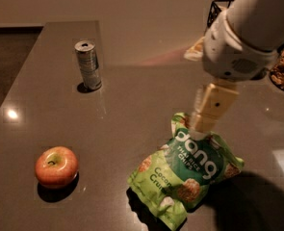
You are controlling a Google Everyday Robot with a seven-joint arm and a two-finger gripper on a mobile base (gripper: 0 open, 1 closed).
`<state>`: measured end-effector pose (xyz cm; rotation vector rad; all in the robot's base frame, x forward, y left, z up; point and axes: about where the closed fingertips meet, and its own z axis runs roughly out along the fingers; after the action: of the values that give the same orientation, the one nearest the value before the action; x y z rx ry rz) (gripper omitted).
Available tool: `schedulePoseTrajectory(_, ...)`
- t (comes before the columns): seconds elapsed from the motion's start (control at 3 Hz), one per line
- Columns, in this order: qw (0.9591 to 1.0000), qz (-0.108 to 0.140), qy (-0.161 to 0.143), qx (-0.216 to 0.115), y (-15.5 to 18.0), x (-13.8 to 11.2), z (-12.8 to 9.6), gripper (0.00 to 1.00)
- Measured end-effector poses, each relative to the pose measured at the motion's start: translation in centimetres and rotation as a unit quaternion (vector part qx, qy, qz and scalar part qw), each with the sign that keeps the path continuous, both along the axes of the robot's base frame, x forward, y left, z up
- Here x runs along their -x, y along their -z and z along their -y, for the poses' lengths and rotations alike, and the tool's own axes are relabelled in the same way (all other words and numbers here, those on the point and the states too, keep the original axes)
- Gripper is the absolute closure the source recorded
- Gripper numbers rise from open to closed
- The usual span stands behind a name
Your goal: Move apple near redbull can
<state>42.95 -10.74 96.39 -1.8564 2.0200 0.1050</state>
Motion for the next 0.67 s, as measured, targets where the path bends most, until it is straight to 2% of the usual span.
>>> schedulePoseTrajectory(0.33, 0.9985, -0.018, -0.025, -0.046, -0.2, 0.2, -4.1, 0.00)
schedulePoseTrajectory(0.67, 0.9935, -0.035, -0.060, -0.091, 0.1, 1.0, -9.0, 0.00)
